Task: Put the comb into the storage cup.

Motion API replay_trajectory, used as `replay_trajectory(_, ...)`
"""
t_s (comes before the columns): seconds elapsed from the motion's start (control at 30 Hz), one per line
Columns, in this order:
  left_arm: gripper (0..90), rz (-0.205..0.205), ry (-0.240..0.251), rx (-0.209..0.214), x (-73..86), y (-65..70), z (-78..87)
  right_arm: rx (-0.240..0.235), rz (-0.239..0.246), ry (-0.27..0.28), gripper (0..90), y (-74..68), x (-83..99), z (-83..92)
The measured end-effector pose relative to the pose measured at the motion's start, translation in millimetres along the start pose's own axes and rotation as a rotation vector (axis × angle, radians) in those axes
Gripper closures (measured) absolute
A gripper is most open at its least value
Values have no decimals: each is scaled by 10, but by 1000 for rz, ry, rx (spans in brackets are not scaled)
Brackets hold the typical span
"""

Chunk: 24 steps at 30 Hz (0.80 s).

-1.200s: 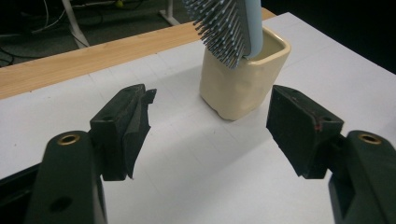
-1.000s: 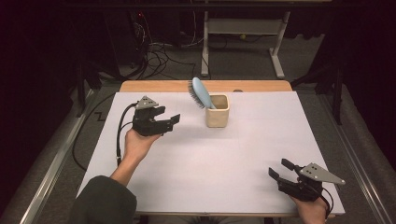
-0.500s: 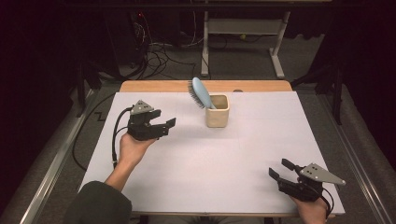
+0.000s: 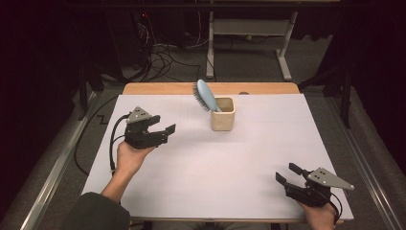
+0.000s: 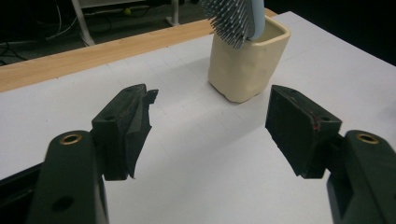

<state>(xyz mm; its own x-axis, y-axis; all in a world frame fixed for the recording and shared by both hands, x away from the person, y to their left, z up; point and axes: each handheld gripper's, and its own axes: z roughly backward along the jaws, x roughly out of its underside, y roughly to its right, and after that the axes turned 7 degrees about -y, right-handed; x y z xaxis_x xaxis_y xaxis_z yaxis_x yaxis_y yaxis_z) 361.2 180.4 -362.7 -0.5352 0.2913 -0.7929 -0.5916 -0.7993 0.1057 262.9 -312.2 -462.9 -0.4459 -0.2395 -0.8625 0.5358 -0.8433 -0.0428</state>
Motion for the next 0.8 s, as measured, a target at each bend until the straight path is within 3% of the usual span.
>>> replay_trajectory(0.17,311,7,6,11,34,1,30,7,1,2,354,0,0,2)
replay_trajectory(0.8,308,5,20,-13,241,-23,221,7,4,1,353,-2,0,3)
